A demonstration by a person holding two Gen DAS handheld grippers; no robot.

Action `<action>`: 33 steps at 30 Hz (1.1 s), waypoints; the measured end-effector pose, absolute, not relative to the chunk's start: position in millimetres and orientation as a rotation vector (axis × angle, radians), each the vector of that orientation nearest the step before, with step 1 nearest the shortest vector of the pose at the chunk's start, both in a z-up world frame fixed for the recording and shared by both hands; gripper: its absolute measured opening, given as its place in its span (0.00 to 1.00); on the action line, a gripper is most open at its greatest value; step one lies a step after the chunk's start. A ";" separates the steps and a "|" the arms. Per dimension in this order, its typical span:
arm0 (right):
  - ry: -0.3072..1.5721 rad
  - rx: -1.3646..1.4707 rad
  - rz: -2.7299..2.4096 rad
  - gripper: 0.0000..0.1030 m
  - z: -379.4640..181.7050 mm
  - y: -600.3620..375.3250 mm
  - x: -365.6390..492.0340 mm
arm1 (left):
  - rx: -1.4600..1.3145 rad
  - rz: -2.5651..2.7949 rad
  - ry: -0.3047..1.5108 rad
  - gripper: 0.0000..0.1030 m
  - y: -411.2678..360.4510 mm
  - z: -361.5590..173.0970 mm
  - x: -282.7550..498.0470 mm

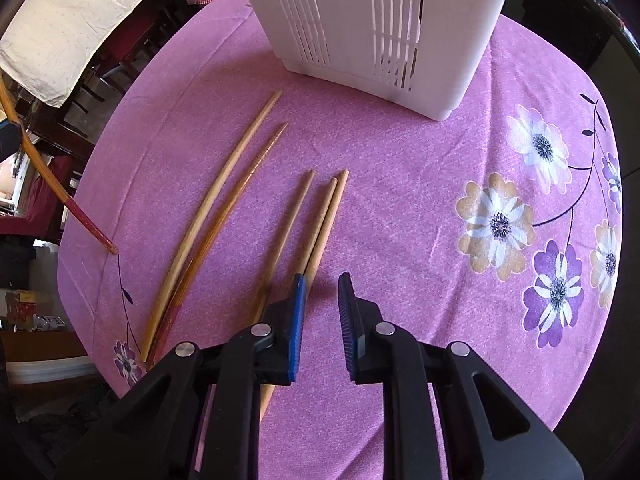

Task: Organize utensils
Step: 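Carry the held chopsticks up to the white caddy and drop them in with both grippers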

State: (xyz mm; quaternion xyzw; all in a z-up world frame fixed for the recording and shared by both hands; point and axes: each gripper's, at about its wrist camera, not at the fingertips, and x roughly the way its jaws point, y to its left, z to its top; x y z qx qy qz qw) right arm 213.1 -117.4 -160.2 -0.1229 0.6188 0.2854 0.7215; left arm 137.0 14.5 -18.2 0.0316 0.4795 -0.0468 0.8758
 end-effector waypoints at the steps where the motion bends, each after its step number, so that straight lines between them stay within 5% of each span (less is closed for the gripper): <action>1: 1.369 -0.275 0.628 0.17 -160.5 -114.6 212.8 | 0.065 -0.099 1.001 0.06 15.3 -18.4 136.4; 17: 1.386 -0.400 0.584 0.17 -173.7 -71.7 198.2 | 0.065 -0.111 0.992 0.06 17.2 -17.8 129.9; 25: 1.361 -0.379 0.592 0.07 -176.6 -70.8 193.8 | 0.064 -0.111 0.990 0.06 17.3 -17.4 128.9; 33: 1.173 -0.243 0.656 0.07 -119.6 -109.7 169.5 | 0.065 -0.113 0.989 0.06 18.3 -17.1 126.1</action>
